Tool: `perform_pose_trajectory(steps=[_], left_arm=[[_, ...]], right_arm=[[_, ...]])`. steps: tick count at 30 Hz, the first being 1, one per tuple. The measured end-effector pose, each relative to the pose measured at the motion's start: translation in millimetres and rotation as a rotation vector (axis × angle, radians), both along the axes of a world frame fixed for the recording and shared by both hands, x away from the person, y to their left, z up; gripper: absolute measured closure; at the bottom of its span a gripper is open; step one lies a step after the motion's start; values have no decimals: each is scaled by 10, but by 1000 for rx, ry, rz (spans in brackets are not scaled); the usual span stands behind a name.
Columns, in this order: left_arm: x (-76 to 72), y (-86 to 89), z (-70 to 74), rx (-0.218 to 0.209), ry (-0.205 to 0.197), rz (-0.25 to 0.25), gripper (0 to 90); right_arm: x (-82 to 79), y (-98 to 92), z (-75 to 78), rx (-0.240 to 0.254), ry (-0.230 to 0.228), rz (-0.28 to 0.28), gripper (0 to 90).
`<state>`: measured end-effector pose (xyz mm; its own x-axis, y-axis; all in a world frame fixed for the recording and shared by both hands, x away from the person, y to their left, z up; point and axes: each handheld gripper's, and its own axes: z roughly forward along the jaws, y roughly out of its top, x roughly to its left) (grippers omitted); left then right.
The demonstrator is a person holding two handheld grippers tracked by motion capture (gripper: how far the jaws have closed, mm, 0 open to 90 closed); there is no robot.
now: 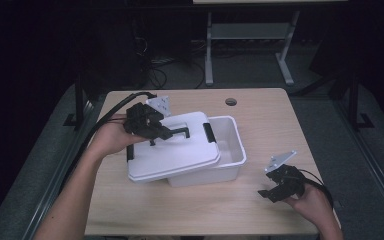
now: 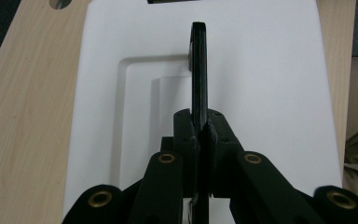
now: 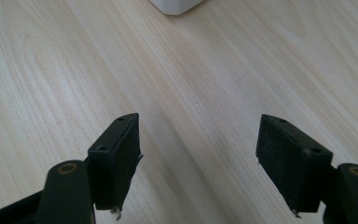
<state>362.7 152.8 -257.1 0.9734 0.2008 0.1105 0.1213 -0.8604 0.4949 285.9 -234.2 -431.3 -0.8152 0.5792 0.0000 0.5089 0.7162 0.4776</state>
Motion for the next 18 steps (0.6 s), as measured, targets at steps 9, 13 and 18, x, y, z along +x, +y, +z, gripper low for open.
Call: perform_pose_trajectory(steps=[9,13,18], left_arm=[[59,-178,-6,-1,-6,-22,841],[94,-257,9,-7,-4,-30,842],[126,-352,10,-11,0,-44,841]], right_arm=[[0,-19,14,4,-5,0,297],[3,-16,9,5,-4,0,292],[0,-23,12,10,-3,0,291]])
